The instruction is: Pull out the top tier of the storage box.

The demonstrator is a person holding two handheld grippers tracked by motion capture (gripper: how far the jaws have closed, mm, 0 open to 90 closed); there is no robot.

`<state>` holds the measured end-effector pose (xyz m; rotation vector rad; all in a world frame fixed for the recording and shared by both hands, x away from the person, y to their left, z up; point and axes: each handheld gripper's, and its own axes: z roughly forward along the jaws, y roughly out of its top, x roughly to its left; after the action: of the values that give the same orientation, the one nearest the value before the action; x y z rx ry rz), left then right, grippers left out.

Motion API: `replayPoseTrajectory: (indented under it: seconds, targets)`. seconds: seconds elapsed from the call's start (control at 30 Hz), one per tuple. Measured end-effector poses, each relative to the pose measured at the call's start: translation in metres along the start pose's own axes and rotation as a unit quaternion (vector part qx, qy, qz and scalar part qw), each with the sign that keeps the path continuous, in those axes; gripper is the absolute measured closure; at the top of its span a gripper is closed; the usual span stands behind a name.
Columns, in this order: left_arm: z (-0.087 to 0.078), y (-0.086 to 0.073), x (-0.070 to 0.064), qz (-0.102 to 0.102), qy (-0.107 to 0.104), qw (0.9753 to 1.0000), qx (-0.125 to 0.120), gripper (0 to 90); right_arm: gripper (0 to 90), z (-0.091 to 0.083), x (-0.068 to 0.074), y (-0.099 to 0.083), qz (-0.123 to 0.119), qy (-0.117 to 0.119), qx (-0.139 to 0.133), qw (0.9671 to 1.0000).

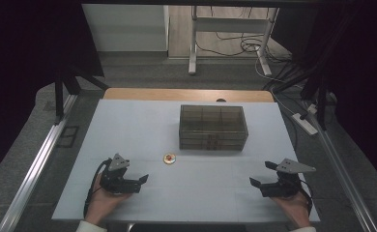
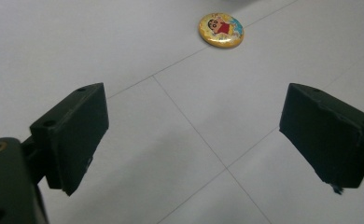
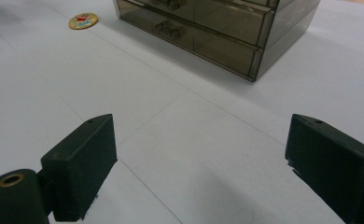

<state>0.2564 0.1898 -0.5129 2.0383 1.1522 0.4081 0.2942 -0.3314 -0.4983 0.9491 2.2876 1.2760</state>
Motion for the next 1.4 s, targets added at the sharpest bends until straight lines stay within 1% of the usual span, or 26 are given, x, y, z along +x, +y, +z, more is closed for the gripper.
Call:
replayPoseTrajectory:
  seconds: [0.07, 0.1, 0.2, 0.27, 0.33, 0.37, 0.43, 0.5, 0.63, 0.73, 0.87, 1.07, 1.17, 1.23, 1.3, 1.4]
  targets:
    - [-0.001, 0.000, 0.000, 0.000, -0.002, 1.0000, -0.001, 8.7, 8.4, -0.001, 0.000, 0.000, 0.002, -0.003, -0.003, 1.0000]
    - [-0.001, -0.001, 0.000, 0.001, -0.001, 1.0000, -0.001, 8.7, 8.4, -0.002, -0.001, 0.000, 0.003, -0.008, -0.009, 0.9999]
    - [0.000, 0.001, 0.001, 0.001, -0.001, 1.0000, -0.002, 8.7, 8.4, -0.004, -0.001, 0.000, 0.007, -0.009, -0.014, 0.9998]
    - [0.000, 0.002, 0.001, 0.002, 0.000, 1.0000, -0.003, 8.7, 8.4, -0.003, -0.001, -0.001, 0.009, -0.009, -0.012, 0.9998]
    - [0.000, 0.002, 0.002, 0.003, 0.001, 1.0000, -0.007, 8.7, 8.4, -0.002, -0.001, -0.002, 0.005, -0.012, -0.008, 0.9999]
    - [-0.001, 0.002, 0.002, 0.002, 0.001, 1.0000, -0.010, 8.8, 8.5, -0.002, -0.001, -0.002, 0.009, -0.013, -0.008, 0.9999]
    - [0.000, 0.001, 0.003, -0.005, -0.007, 0.9999, -0.013, 8.8, 8.5, -0.001, -0.001, -0.002, 0.012, -0.011, -0.009, 0.9998]
    - [0.000, 0.000, 0.003, -0.005, -0.008, 0.9999, -0.012, 8.8, 8.5, 0.000, 0.000, -0.001, 0.016, -0.011, -0.010, 0.9998]
    - [0.000, 0.002, 0.003, -0.001, -0.010, 0.9998, -0.014, 8.8, 8.6, 0.002, 0.002, -0.001, 0.012, -0.014, -0.002, 0.9998]
    - [0.002, 0.003, 0.003, 0.001, -0.013, 0.9998, -0.012, 8.8, 8.8, 0.002, 0.001, -0.002, 0.016, -0.022, -0.003, 0.9996]
    - [0.004, 0.005, 0.002, 0.003, -0.013, 0.9999, -0.009, 8.8, 8.8, 0.003, 0.001, -0.003, 0.021, -0.021, -0.003, 0.9995]
    - [0.005, 0.006, 0.000, 0.008, -0.014, 0.9998, -0.010, 8.8, 9.6, 0.002, 0.006, -0.002, 0.014, -0.026, -0.010, 0.9995]
    - [0.004, 0.006, -0.001, 0.009, -0.014, 0.9998, -0.012, 8.7, 9.6, 0.003, 0.007, -0.001, 0.015, -0.026, -0.012, 0.9995]
    - [0.004, 0.006, -0.001, 0.008, -0.015, 0.9998, -0.013, 8.7, 9.6, 0.005, 0.008, -0.001, 0.018, -0.019, -0.009, 0.9996]
    - [0.004, 0.007, -0.001, 0.006, -0.017, 0.9997, -0.015, 8.7, 9.6, 0.007, 0.010, -0.001, 0.016, -0.015, -0.005, 0.9997]
    - [0.003, 0.007, -0.002, 0.008, -0.018, 0.9996, -0.018, 8.7, 10.0, 0.009, 0.013, 0.001, 0.013, -0.013, -0.009, 0.9998]
